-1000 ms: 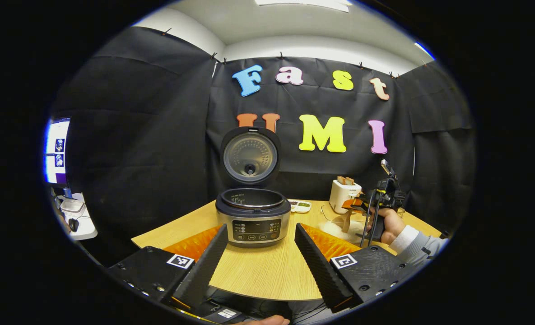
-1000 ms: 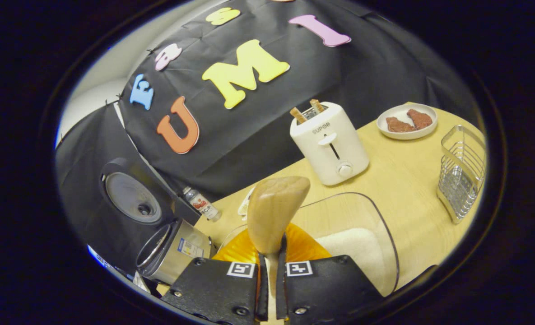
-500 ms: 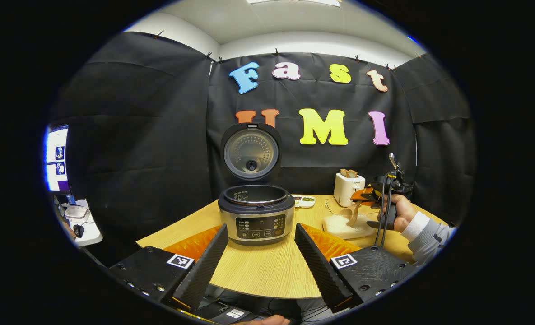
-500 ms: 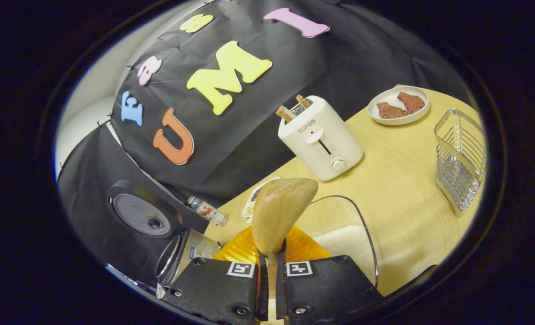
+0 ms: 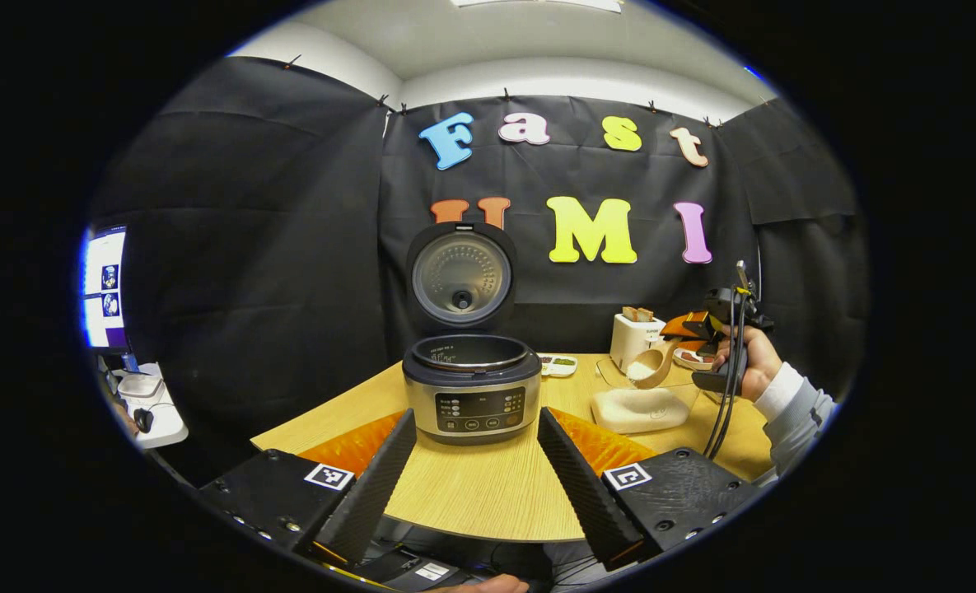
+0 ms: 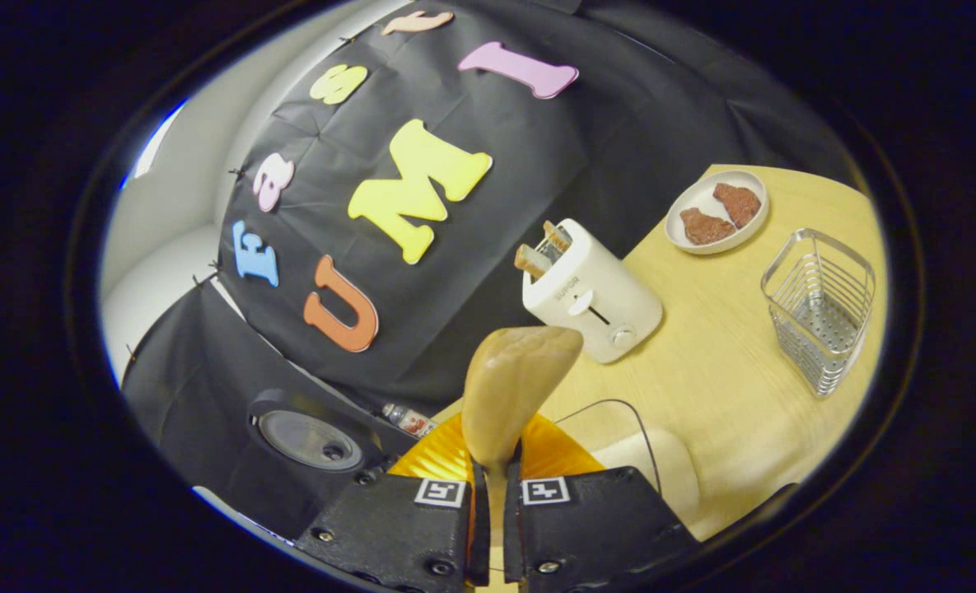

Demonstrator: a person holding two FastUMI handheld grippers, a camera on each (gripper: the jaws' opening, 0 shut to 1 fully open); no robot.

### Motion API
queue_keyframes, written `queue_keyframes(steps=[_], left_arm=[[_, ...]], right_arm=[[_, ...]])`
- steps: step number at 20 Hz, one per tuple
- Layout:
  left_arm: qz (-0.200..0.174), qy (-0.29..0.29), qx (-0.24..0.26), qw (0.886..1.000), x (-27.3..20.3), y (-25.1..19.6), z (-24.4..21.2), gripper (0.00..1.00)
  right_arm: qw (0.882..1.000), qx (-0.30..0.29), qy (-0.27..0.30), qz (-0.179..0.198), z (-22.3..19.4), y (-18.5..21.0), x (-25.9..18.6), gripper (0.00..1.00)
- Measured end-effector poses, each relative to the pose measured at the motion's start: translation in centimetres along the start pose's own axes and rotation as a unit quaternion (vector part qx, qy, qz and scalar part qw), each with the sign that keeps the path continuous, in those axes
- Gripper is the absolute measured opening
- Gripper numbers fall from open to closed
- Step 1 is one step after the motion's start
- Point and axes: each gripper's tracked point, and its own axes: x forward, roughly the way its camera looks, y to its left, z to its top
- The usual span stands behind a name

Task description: Close the left gripper, press the button to open the rice cooker; take a wooden spoon from the chopstick holder with the right hand, scoop a spoonful of rice and pour it into the rice cooker, then put the wooden spoon back into the chopstick holder.

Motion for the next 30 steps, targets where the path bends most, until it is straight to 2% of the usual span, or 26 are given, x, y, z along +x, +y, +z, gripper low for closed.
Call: queue_keyframes(steps=[4, 7, 10, 14, 16, 20, 24, 30], left_arm=[[-0.008, 0.001, -0.005, 1.0, -0.6, 0.4, 0.1, 0.95], [-0.005, -0.01, -0.002, 1.0, -1.2, 1.2, 0.5, 0.95], [0.0, -0.01, -0.003, 1.0, -1.7, 2.1, 0.4, 0.95], [0.012, -0.015, -0.01, 1.0, -2.7, 3.6, 0.7, 0.95], [0.016, -0.02, -0.007, 1.0, -3.3, 4.3, 0.9, 0.95], [0.034, -0.029, 0.008, 0.999, -4.0, 6.1, 1.3, 0.95], [0.031, -0.03, 0.007, 0.999, -4.3, 6.2, 0.9, 0.95], [0.033, -0.029, 0.007, 0.999, -4.6, 7.2, 0.0, 0.95]], right_arm=[[0.998, 0.066, -0.008, 0.011, 0.3, 0.5, -0.1, 0.11], [0.991, 0.125, 0.009, 0.038, -0.8, 2.1, -0.1, 0.11], [0.978, 0.184, 0.034, 0.09, -3.0, 5.4, 0.1, 0.11], [0.958, 0.247, 0.071, 0.123, -6.0, 9.8, 0.8, 0.11], [0.955, 0.256, 0.084, 0.125, -7.4, 11.6, 1.4, 0.11], [0.964, 0.21, 0.102, 0.127, -9.6, 15.4, 2.3, 0.11], [0.97, 0.172, 0.108, 0.13, -10.9, 19.4, 3.5, 0.11], [0.991, 0.031, 0.09, 0.096, -13.2, 22.7, 7.3, 0.11]])
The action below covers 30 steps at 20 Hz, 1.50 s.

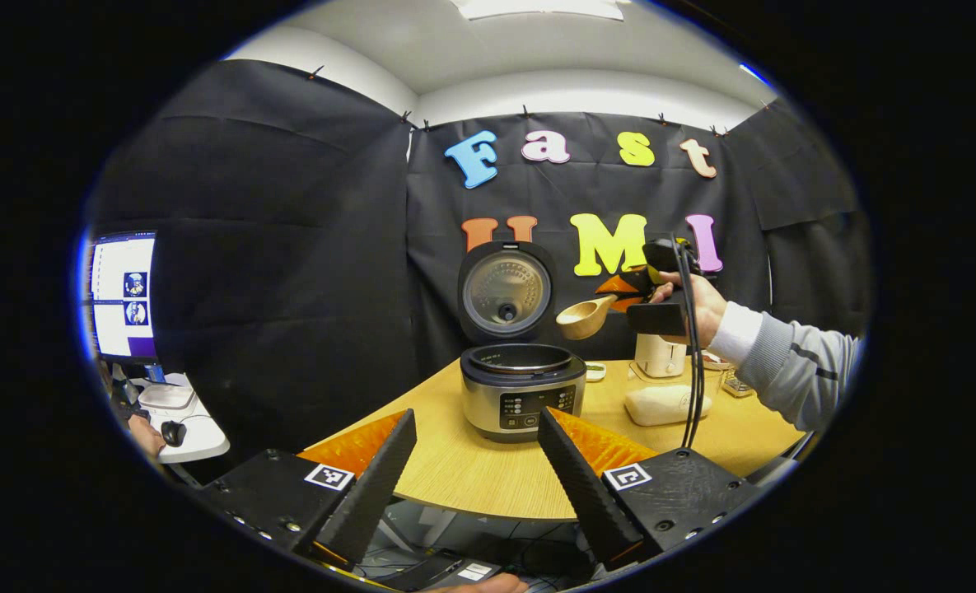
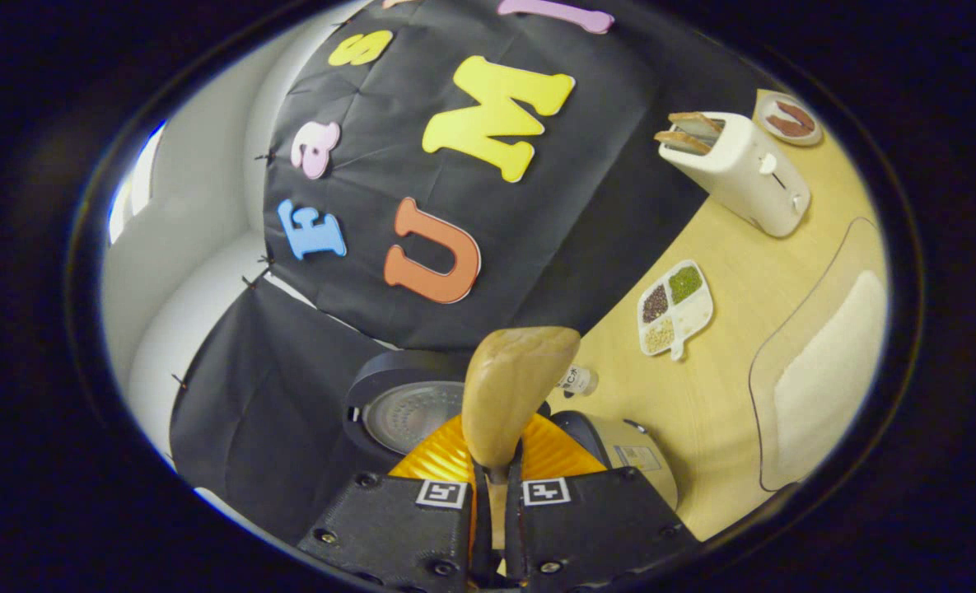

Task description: Close the left gripper, press the button to open the rice cooker; take a wooden spoon from the chopstick holder with the right hand, scoop a spoonful of rice and pour it into the rice cooker, then put the wooden spoon back into the chopstick holder.

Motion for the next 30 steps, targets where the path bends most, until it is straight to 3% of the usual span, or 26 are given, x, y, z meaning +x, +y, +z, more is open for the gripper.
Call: queue_keyframes(steps=[3, 9, 14, 19, 23, 26, 30], left_arm=[[0.004, 0.0, -0.006, 1.0, -0.2, 0.4, -0.2, 0.95], [0.0, 0.005, -0.014, 1.0, -0.4, 0.1, -0.6, 0.95], [-0.002, 0.005, -0.02, 1.0, -0.5, 0.0, -0.4, 0.95], [-0.006, 0.004, -0.02, 1.0, -0.3, -0.5, -0.7, 0.95], [-0.011, 0.012, -0.018, 1.0, 0.1, -0.9, -1.2, 0.95], [-0.015, 0.019, -0.019, 1.0, 0.5, -1.2, -1.4, 0.95], [-0.017, 0.016, -0.02, 1.0, 0.0, -1.3, -1.4, 0.95]], right_arm=[[0.996, -0.085, -0.011, -0.034, -0.7, 0.5, 1.9, 0.12], [0.968, -0.246, -0.03, -0.045, -2.6, 3.7, 2.8, 0.11], [0.951, -0.3, -0.053, -0.056, -2.3, 4.6, 2.8, 0.12], [0.91, -0.403, -0.068, -0.06, -1.9, 5.5, 2.7, 0.12], [0.851, -0.514, -0.092, -0.046, -2.4, 7.7, 2.4, 0.12], [0.834, -0.547, -0.074, -0.012, -5.1, 9.1, 2.9, 0.12], [0.816, -0.572, -0.086, -0.005, -5.2, 10.4, 1.8, 0.12]])
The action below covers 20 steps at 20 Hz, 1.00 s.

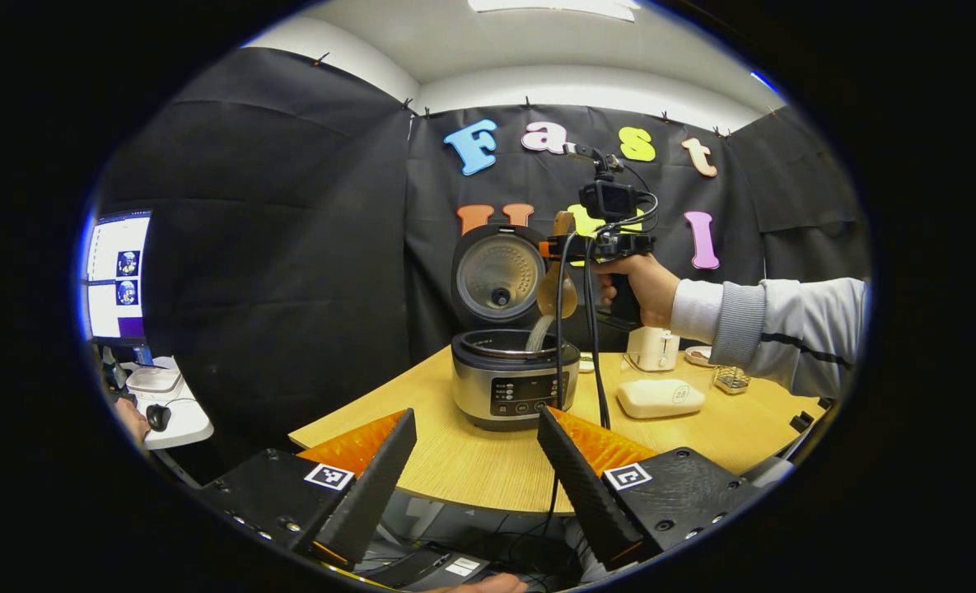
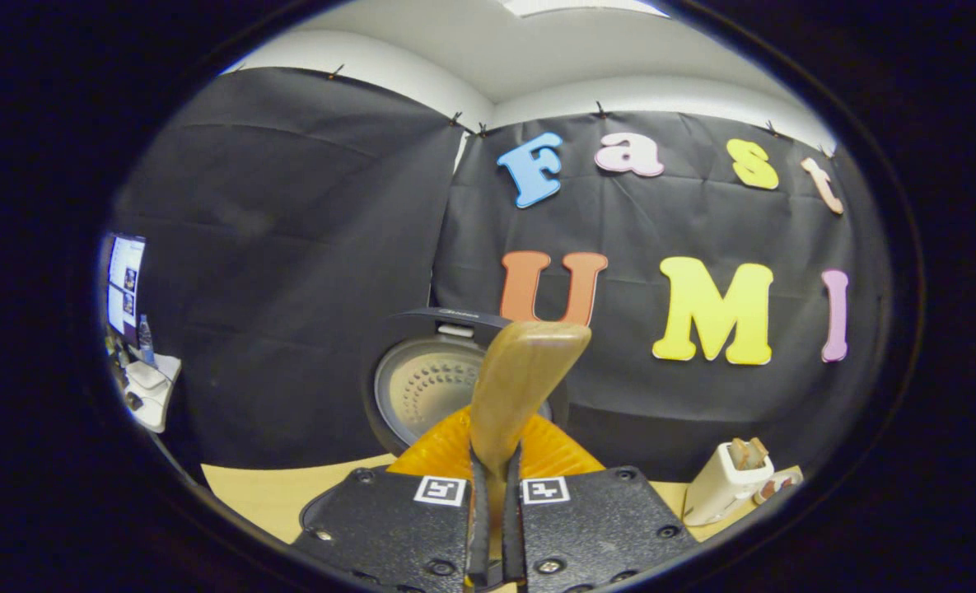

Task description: Close the left gripper, press the button to open the rice cooker; take a wooden spoon from the chopstick holder with the right hand, scoop a spoonful of rice and pour it into the rice cooker, then put the wooden spoon back into the chopstick holder.

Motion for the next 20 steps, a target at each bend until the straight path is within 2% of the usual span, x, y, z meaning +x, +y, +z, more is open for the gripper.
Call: queue_keyframes(steps=[4, 8, 11, 12, 13, 20], left_arm=[[-0.017, -0.004, -0.013, 1.0, 0.0, -0.8, 0.3, 0.95], [-0.022, -0.003, -0.012, 1.0, 0.3, -1.7, 0.4, 0.95], [-0.029, -0.006, -0.005, 1.0, 0.3, -2.5, 0.4, 0.95], [-0.033, -0.007, -0.003, 0.999, 0.2, -2.9, 0.4, 0.95], [-0.037, -0.008, 0.0, 0.999, 0.3, -3.3, 0.6, 0.95], [-0.054, -0.006, 0.017, 0.998, 1.4, -6.1, 0.3, 0.95]], right_arm=[[1.0, -0.003, -0.001, -0.013, 0.6, -1.3, -0.7, 0.12], [1.0, -0.008, 0.005, -0.03, 0.6, -4.4, -1.8, 0.12], [0.999, -0.005, 0.011, -0.045, 0.4, -7.4, -3.2, 0.12], [0.999, -0.004, 0.015, -0.051, 0.3, -8.6, -3.9, 0.09], [0.998, -0.005, 0.016, -0.055, 0.3, -9.8, -4.6, 0.12], [0.994, -0.006, 0.026, -0.108, -0.6, -19.7, -9.9, 0.12]])
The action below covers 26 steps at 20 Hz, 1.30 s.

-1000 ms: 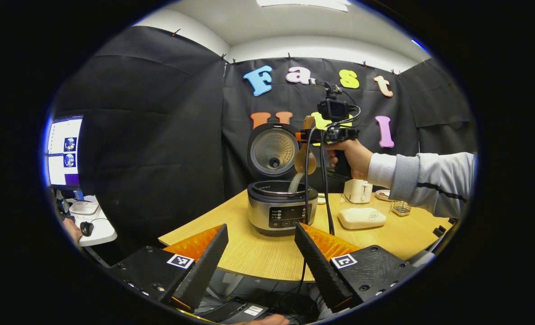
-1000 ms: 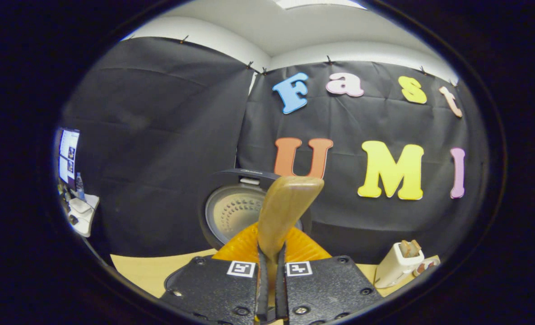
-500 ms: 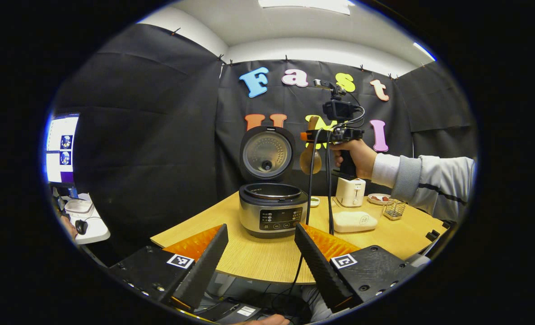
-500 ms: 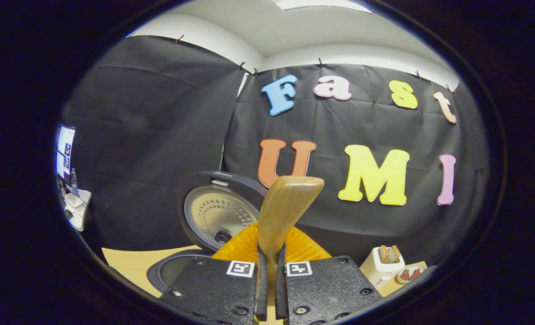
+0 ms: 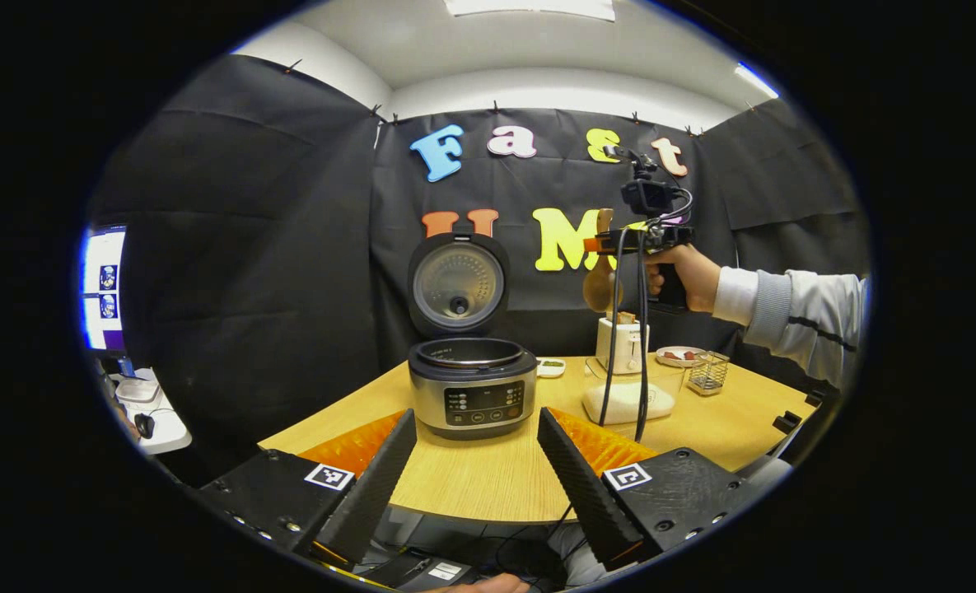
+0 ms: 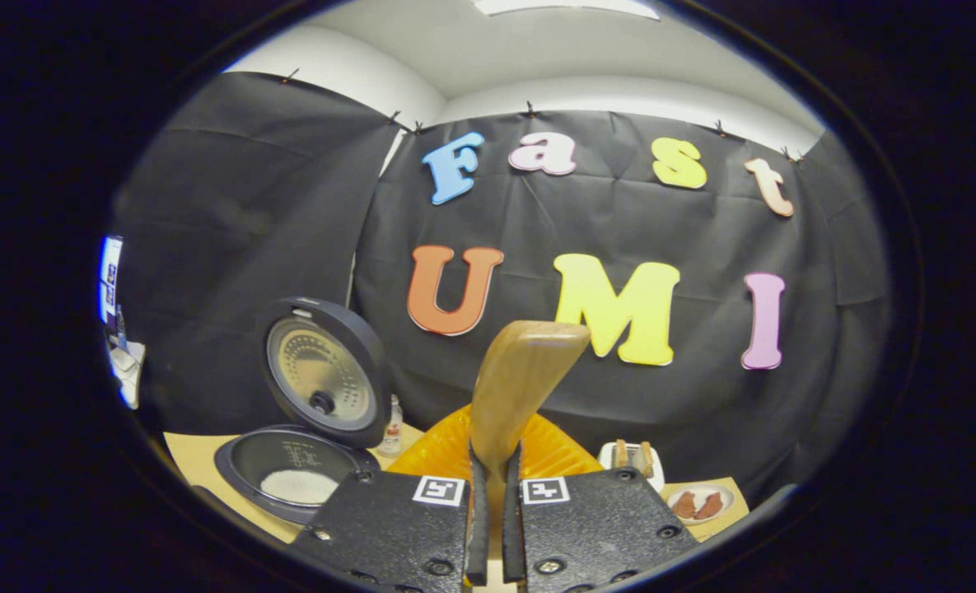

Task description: Close the left gripper, press the button to open the rice cooker; take a wooden spoon from the chopstick holder with the right hand, scoop a spoonful of rice and pour it into the rice cooker, then put the wooden spoon back into the chopstick holder.

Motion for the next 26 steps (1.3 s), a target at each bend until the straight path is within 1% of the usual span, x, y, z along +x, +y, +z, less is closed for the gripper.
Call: queue_keyframes(steps=[5, 9, 11, 13, 15, 16, 18, 21, 22, 23, 25, 26], left_arm=[[-0.01, 0.003, 0.004, 1.0, 1.0, -1.6, 0.1, 0.95], [-0.007, 0.0, 0.012, 1.0, 1.0, -1.9, 0.1, 0.95], [-0.004, -0.001, 0.015, 1.0, 1.2, -2.1, 0.3, 0.95], [-0.007, -0.005, 0.013, 1.0, 1.5, -2.6, 0.7, 0.95], [-0.009, -0.004, 0.012, 1.0, 1.8, -3.0, 0.6, 0.95], [-0.009, -0.004, 0.013, 1.0, 1.8, -3.1, 0.6, 0.95], [-0.005, -0.001, 0.018, 1.0, 1.9, -3.3, 0.5, 0.95], [0.005, -0.003, 0.035, 0.999, 2.1, -3.7, 0.4, 0.94], [0.002, -0.002, 0.036, 0.999, 2.2, -4.0, 0.4, 0.95], [-0.001, -0.002, 0.037, 0.999, 2.3, -4.4, 0.5, 0.95], [-0.004, -0.005, 0.039, 0.999, 2.3, -4.7, 0.6, 0.95], [-0.006, -0.005, 0.039, 0.999, 2.4, -4.9, 0.6, 0.96]], right_arm=[[0.999, 0.011, 0.015, -0.044, -1.2, -7.4, -2.8, 0.12], [0.997, 0.025, 0.014, -0.078, -2.7, -13.6, -6.0, 0.13], [0.994, 0.034, 0.014, -0.103, -3.8, -17.0, -7.3, 0.13], [0.989, 0.049, 0.019, -0.138, -5.2, -20.8, -8.1, 0.14], [0.986, 0.055, 0.023, -0.155, -6.8, -23.2, -8.0, 0.14], [0.984, 0.054, 0.028, -0.165, -7.7, -24.2, -8.0, 0.13], [0.983, 0.052, 0.043, -0.17, -9.5, -25.5, -8.1, 0.14], [0.976, 0.078, 0.07, -0.189, -12.8, -27.2, -8.4, 0.14], [0.975, 0.082, 0.08, -0.191, -14.0, -27.5, -8.3, 0.12], [0.973, 0.086, 0.089, -0.193, -15.1, -27.8, -8.4, 0.14], [0.968, 0.095, 0.095, -0.211, -16.4, -29.1, -8.6, 0.14], [0.967, 0.106, 0.097, -0.212, -16.9, -29.4, -8.6, 0.14]])
